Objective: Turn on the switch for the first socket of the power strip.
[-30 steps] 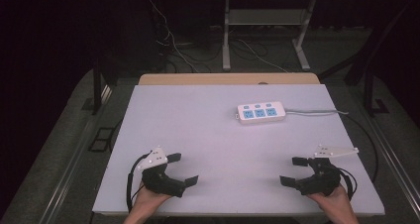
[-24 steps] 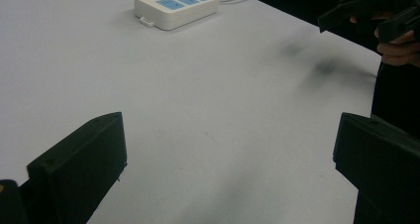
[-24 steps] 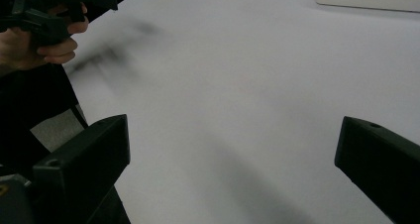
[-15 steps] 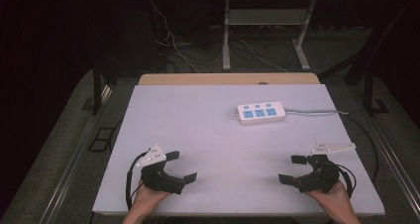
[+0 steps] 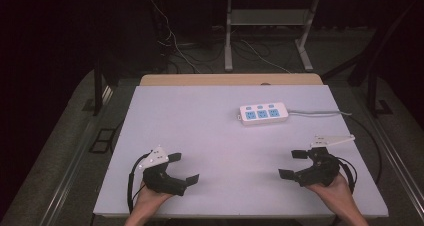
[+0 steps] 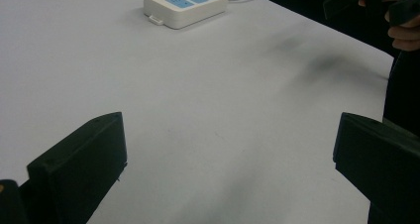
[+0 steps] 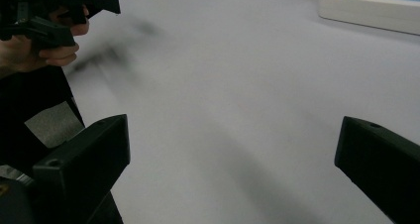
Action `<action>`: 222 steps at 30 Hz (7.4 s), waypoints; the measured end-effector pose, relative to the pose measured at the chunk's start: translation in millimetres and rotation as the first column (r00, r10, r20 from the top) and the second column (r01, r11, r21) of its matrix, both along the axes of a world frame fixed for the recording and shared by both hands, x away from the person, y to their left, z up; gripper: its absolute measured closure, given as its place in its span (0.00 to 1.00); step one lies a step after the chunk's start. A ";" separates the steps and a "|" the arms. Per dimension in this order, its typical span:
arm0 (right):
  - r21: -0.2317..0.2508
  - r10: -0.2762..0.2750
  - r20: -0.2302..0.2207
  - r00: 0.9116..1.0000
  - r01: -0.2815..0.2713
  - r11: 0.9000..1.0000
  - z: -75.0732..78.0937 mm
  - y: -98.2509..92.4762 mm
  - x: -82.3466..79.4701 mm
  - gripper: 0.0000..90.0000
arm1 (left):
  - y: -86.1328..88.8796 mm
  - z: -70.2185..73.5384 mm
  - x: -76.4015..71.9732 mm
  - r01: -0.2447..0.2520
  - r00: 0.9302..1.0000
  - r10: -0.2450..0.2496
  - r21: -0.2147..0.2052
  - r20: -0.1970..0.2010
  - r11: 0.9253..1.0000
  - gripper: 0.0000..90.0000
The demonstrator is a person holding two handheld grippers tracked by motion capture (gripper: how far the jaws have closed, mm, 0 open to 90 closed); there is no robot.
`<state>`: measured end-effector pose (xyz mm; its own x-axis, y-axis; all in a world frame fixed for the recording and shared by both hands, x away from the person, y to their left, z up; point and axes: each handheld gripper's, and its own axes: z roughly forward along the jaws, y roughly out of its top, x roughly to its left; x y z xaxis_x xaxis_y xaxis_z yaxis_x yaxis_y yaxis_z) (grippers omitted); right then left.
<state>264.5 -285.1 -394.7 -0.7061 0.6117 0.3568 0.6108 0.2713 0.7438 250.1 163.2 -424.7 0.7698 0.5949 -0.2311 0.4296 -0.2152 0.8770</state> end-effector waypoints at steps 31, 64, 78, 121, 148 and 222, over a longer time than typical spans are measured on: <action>-0.073 0.030 0.001 1.000 -0.030 0.997 29.7 1.5 40.4 0.00 | 0.0 -0.4 -1.2 0.004 1.000 -0.004 -0.006 -0.010 1.000 0.00; -0.143 0.039 -0.023 0.999 -0.042 0.989 55.5 5.9 96.4 0.00 | 0.6 -0.6 -1.0 0.007 1.000 -0.008 -0.007 -0.013 1.000 0.00; -0.173 0.036 -0.052 0.998 -0.045 0.984 57.2 7.9 119.6 0.00 | 1.1 -0.4 -1.0 0.012 1.000 -0.012 -0.008 -0.013 1.000 0.00; -0.233 -0.054 -0.074 0.996 0.035 0.972 73.2 12.4 196.2 0.00 | 2.2 -0.8 -0.3 0.012 1.000 -0.012 -0.004 -0.012 1.000 0.00; -0.129 -0.093 -0.079 0.993 0.082 0.988 47.1 1.7 225.2 0.00 | 3.0 -0.8 -0.1 0.012 1.000 -0.012 -0.006 -0.012 1.000 0.00; -0.024 -0.276 -0.152 0.949 0.276 0.961 -40.5 -10.8 241.0 1.00 | 1.1 -2.0 -0.1 0.023 1.000 -0.023 0.008 -0.016 1.000 0.00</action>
